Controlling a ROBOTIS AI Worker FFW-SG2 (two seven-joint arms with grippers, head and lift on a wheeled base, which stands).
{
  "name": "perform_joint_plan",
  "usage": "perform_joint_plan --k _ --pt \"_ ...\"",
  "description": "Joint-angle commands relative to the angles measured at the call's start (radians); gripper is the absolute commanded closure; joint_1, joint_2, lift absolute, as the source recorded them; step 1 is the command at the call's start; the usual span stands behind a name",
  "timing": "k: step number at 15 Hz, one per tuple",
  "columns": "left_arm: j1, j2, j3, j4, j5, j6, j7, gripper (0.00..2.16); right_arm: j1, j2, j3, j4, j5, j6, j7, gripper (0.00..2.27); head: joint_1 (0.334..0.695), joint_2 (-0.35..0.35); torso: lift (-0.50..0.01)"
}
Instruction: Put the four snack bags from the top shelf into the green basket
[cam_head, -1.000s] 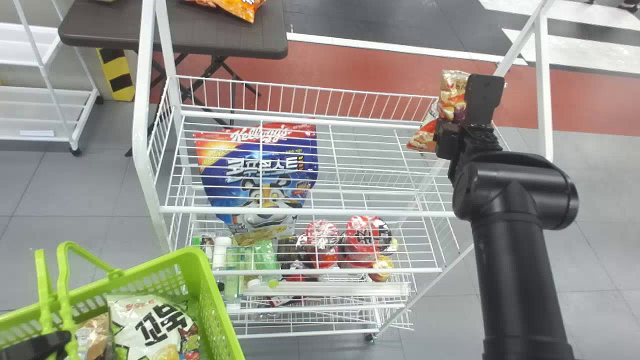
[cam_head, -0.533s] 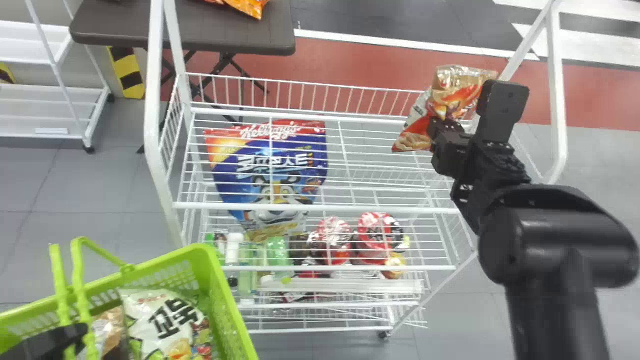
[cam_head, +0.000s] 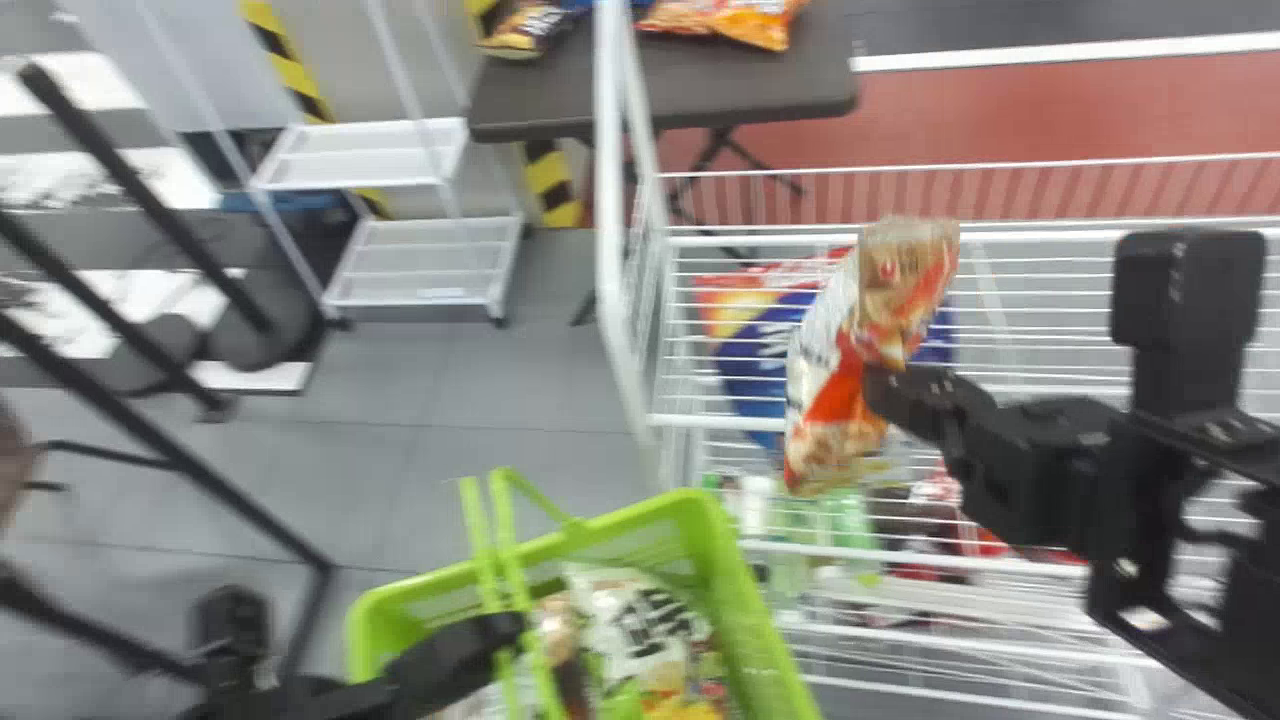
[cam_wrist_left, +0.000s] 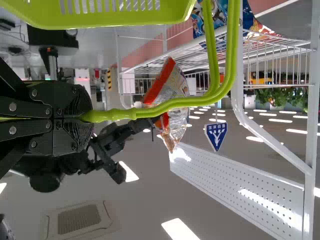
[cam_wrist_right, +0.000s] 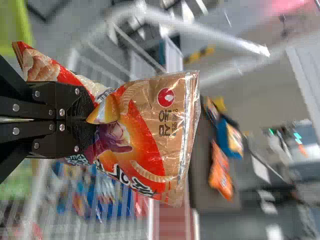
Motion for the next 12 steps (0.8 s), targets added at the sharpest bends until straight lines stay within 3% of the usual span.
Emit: perform_joint_plan --k 1,7,10,11,12 --pt "0.0 0.0 -0.001 -0.002 0.0 0.004 -0.011 2.14 0.007 0.0 0.034 -0.016 -0.14 0.127 0.011 2.25 0.695 0.348 0.0" --pt "0.0 0.009 -0.003 -0.002 0.003 0.004 -0.011 2.14 -0.05 0.007 0.059 0.023 -0.339 0.427 0.0 2.25 0.695 0.35 0.0" --pt "0.0 0.009 -0.007 -0.008 0.005 0.004 -0.011 2.14 -0.108 0.012 0.085 0.093 -0.352 0.427 -0.037 2.17 0.695 0.35 0.0" --pt "0.0 0.011 -0.009 -0.009 0.005 0.004 -0.011 2.14 -0.138 0.013 0.091 0.115 -0.349 0.427 -0.048 1.71 0.695 0.35 0.0" --pt "0.0 0.011 -0.009 -0.009 0.005 0.004 -0.011 2.14 -0.151 0.013 0.102 0.124 -0.344 0.427 -0.051 0.76 0.695 0.35 0.0"
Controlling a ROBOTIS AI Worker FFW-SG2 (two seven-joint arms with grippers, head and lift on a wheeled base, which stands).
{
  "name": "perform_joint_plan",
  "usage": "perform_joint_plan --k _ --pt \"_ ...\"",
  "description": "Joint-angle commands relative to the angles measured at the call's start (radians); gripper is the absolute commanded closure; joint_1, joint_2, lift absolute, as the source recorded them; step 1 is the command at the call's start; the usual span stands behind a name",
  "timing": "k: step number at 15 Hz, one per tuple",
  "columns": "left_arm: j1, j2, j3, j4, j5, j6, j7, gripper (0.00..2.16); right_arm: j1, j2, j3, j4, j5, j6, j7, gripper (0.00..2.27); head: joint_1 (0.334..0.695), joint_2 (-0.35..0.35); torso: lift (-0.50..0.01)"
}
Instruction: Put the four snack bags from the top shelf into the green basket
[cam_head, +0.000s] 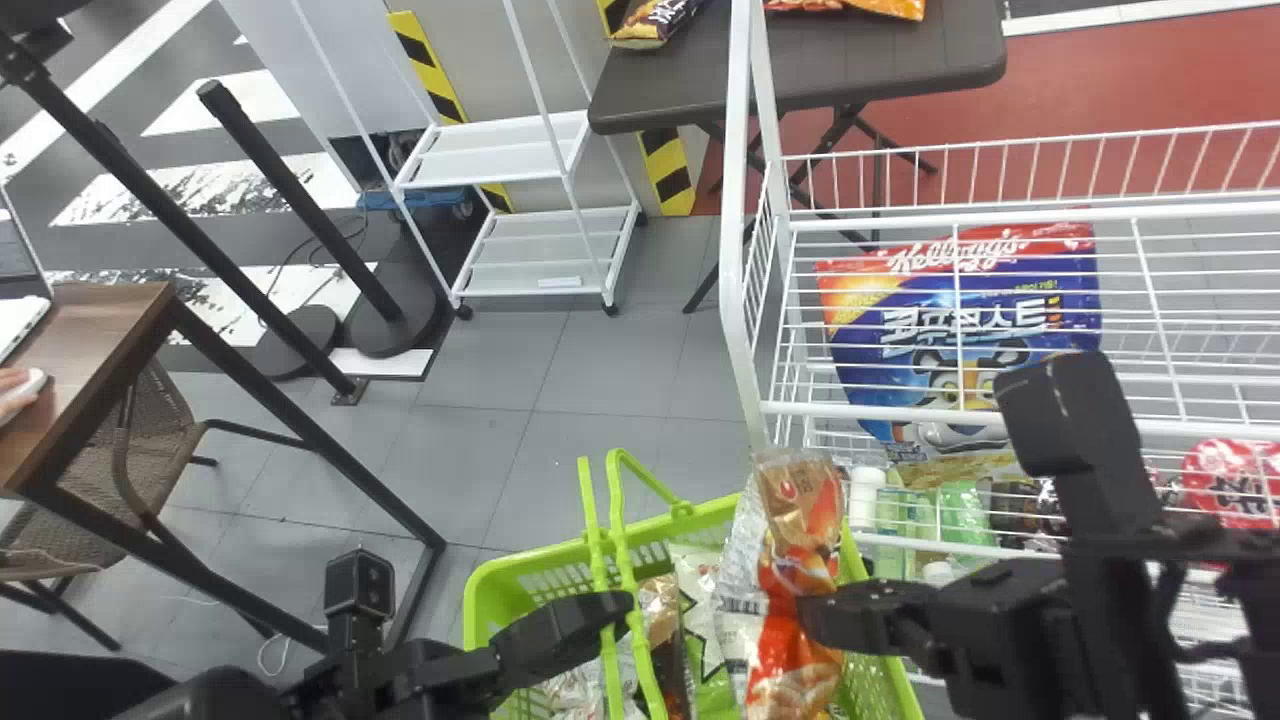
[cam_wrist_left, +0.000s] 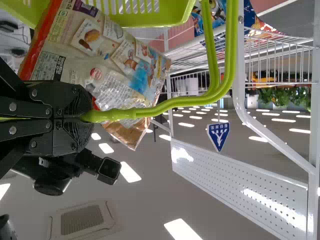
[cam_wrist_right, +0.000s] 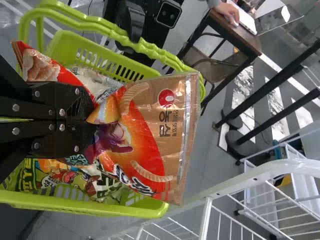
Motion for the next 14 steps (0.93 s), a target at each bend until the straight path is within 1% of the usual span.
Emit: perform_joint_plan --k 1,4,6,7,8,10,11,12,13,14 --pt "0.002 0.002 -0.001 -0.001 0.002 0.004 -0.011 2.14 -0.043 0.001 0.021 0.031 0.008 0.002 -0.002 0.0 0.695 0.35 0.0" --pt "0.005 0.004 -0.002 -0.002 0.003 0.004 -0.011 2.14 -0.073 0.01 0.021 0.042 -0.021 0.002 0.0 0.03 0.695 0.35 0.0" --pt "0.003 0.004 -0.004 -0.002 0.003 0.004 -0.011 2.14 -0.058 0.009 -0.025 0.039 -0.056 0.002 0.001 0.04 0.695 0.35 0.0" --pt "0.0 0.005 -0.008 -0.002 0.003 0.004 -0.011 2.14 -0.037 0.004 -0.059 -0.018 -0.024 0.002 0.012 0.04 0.695 0.35 0.0" --pt "0.0 0.005 -0.013 -0.004 0.003 0.004 -0.011 2.14 -0.006 -0.004 -0.079 -0.086 0.062 0.002 0.024 0.04 0.695 0.35 0.0" --pt "-0.005 0.005 -0.022 -0.008 0.003 0.004 -0.011 2.14 0.1 -0.011 -0.077 -0.126 0.338 0.002 0.076 0.04 0.695 0.35 0.0" --pt "-0.005 0.004 -0.025 -0.011 0.003 0.004 -0.011 2.14 0.154 -0.025 -0.082 -0.119 0.459 -0.055 0.081 0.04 0.695 0.35 0.0" --pt "-0.008 0.004 -0.025 -0.011 0.003 0.004 -0.011 2.14 0.203 -0.03 -0.083 -0.1 0.57 -0.248 0.079 0.04 0.695 0.35 0.0" --pt "-0.015 0.004 -0.027 -0.011 0.002 0.004 -0.011 2.14 0.252 -0.03 -0.085 -0.046 0.683 -0.5 0.073 0.04 0.695 0.35 0.0" --pt "-0.018 0.004 -0.025 -0.011 0.002 0.004 -0.011 2.14 0.283 -0.03 -0.103 0.008 0.745 -0.718 0.075 0.04 0.695 0.341 0.0"
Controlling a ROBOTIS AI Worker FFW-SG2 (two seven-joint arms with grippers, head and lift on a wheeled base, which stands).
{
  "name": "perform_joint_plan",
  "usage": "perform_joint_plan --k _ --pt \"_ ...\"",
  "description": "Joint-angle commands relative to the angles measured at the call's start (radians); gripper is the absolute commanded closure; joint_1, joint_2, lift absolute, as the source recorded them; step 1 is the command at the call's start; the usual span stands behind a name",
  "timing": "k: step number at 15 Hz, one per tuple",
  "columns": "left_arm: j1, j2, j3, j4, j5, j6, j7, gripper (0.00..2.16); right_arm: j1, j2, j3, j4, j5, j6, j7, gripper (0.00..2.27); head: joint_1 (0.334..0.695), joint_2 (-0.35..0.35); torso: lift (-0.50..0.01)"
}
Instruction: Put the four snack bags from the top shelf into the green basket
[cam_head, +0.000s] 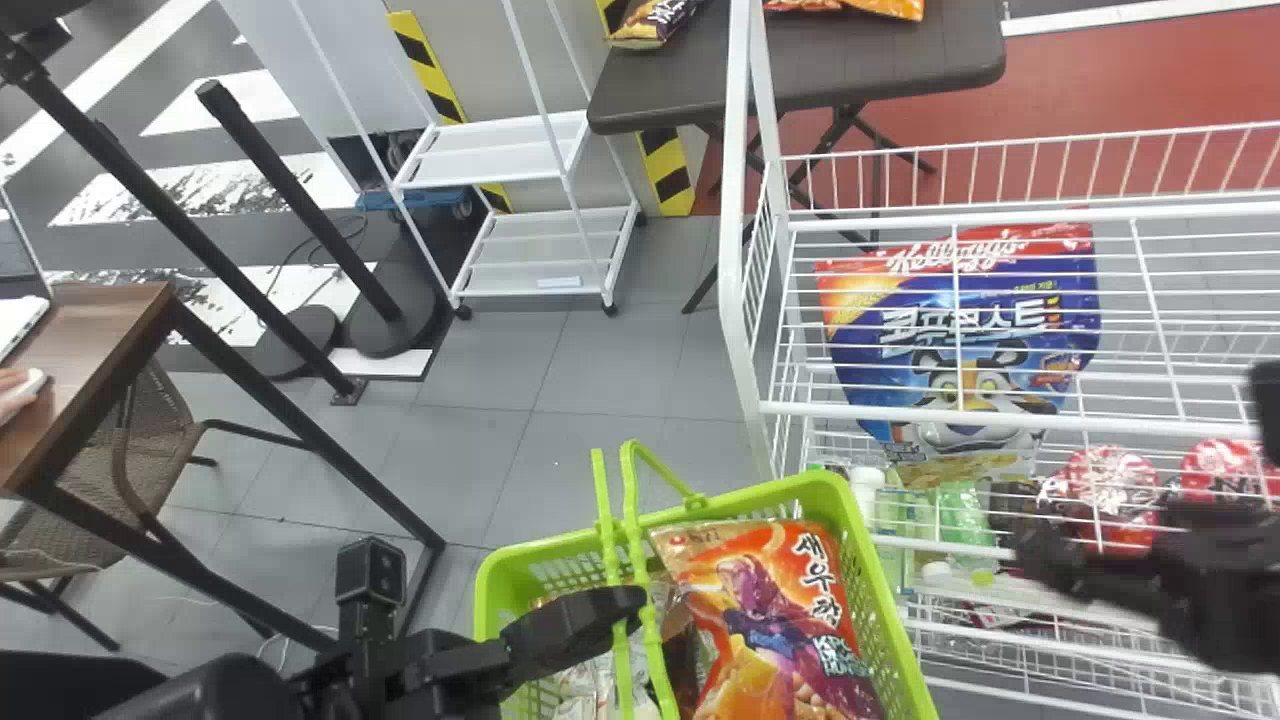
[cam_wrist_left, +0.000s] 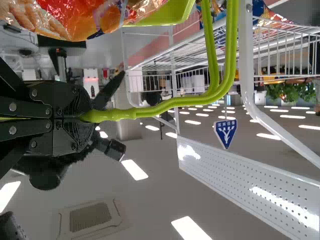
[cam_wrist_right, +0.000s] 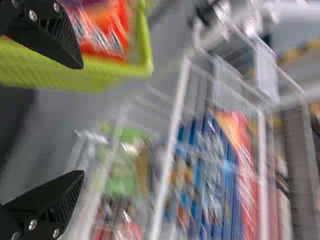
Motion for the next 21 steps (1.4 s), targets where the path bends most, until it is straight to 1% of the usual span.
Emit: perform_joint_plan --k 1,2,3,5,7,8,11,14,17,21 --pt "-0.01 0.0 0.001 0.0 -0.003 0.004 -0.011 2.14 0.079 -0.001 -0.056 0.13 0.131 -0.529 0.007 0.04 0.695 0.277 0.0" --pt "-0.012 -0.002 0.001 0.0 -0.007 0.004 -0.011 2.14 0.09 -0.001 -0.096 0.191 0.125 -0.71 0.017 0.04 0.695 0.229 0.0" --pt "-0.012 -0.003 -0.001 0.0 -0.01 0.004 -0.011 2.14 0.093 0.0 -0.13 0.251 0.122 -0.83 0.017 0.04 0.695 0.155 0.0" --pt "-0.012 -0.002 -0.004 0.0 -0.015 0.004 -0.011 2.14 0.095 0.003 -0.181 0.345 0.11 -0.962 0.017 0.04 0.695 0.096 0.0" --pt "-0.012 -0.002 -0.008 -0.014 -0.016 0.004 -0.011 2.14 0.095 0.005 -0.205 0.395 0.093 -1.038 0.029 0.04 0.695 0.029 0.0" --pt "-0.012 -0.002 -0.008 -0.019 -0.016 0.004 -0.011 2.14 0.104 0.005 -0.213 0.406 0.093 -1.087 0.04 0.04 0.695 0.012 0.0" --pt "-0.009 -0.009 -0.015 -0.019 -0.018 0.004 -0.011 2.14 0.134 0.009 -0.242 0.417 0.05 -1.186 0.043 0.04 0.695 -0.012 0.0" --pt "-0.006 -0.014 -0.016 -0.017 -0.023 0.004 -0.011 2.14 0.144 0.009 -0.247 0.417 0.038 -1.204 0.047 0.04 0.695 -0.043 0.0" --pt "0.005 -0.012 -0.008 -0.017 -0.021 0.004 -0.011 2.14 0.145 0.014 -0.243 0.415 0.03 -1.21 0.047 0.05 0.695 -0.05 0.0" --pt "0.017 -0.014 -0.005 -0.022 -0.016 0.004 -0.011 2.14 0.156 0.015 -0.236 0.409 0.03 -1.232 0.047 0.06 0.695 -0.041 0.0"
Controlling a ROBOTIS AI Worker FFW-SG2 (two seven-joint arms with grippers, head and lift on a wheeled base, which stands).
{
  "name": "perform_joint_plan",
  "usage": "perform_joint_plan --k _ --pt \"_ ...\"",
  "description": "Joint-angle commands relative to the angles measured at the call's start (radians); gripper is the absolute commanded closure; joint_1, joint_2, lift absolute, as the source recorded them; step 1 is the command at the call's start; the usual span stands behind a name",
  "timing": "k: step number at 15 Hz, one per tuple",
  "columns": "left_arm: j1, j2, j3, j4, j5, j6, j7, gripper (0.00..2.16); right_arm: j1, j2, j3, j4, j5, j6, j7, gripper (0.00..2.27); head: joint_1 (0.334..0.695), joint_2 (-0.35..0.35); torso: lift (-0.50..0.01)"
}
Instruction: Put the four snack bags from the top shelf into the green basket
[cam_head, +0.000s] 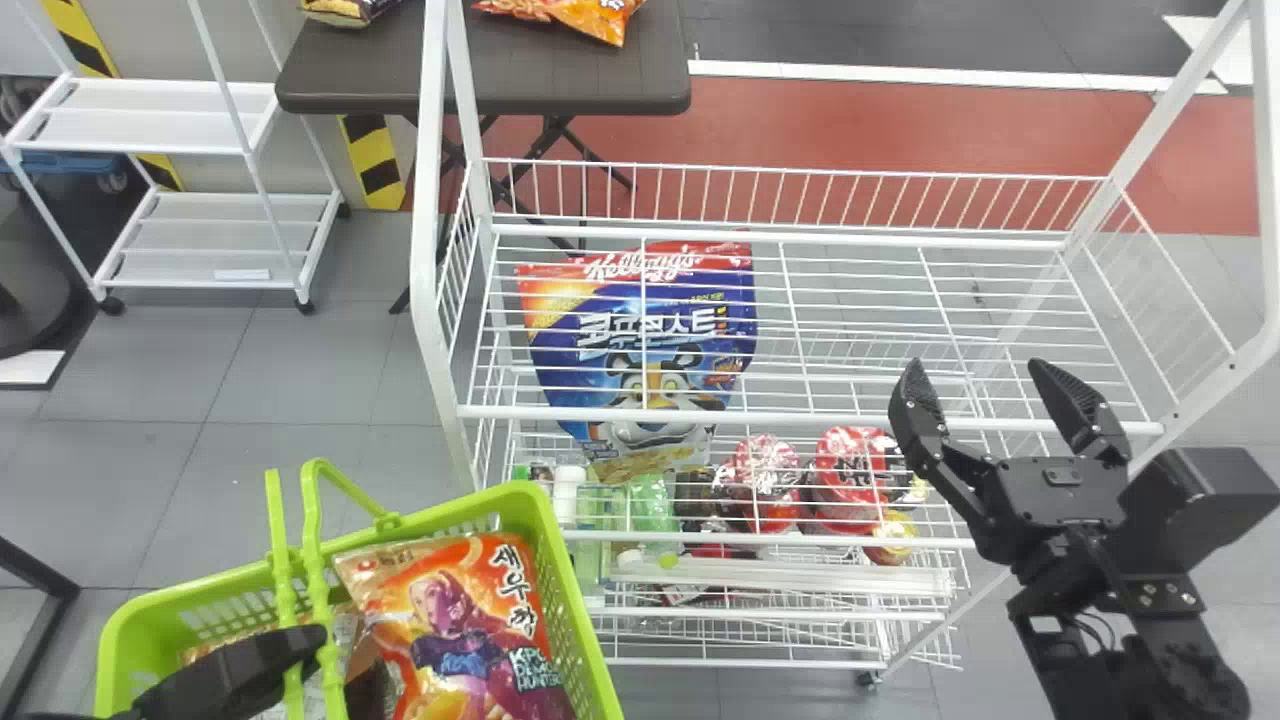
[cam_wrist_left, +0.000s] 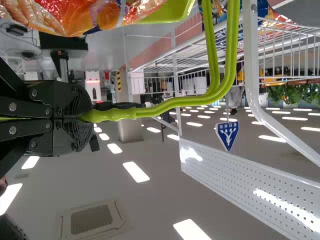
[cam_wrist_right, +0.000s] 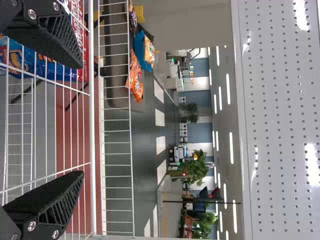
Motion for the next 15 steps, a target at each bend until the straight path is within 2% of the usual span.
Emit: perform_joint_plan --k 1,15 --pt "0.002 -0.001 -0.001 -0.003 0.003 0.004 -0.011 2.14 0.008 0.0 0.001 -0.002 -0.006 -0.018 0.0 0.06 0.695 -0.039 0.0" --pt "0.048 -0.003 0.016 -0.03 0.028 0.004 -0.011 2.14 0.028 0.008 0.005 0.005 -0.02 -0.036 0.0 0.07 0.695 -0.031 0.0"
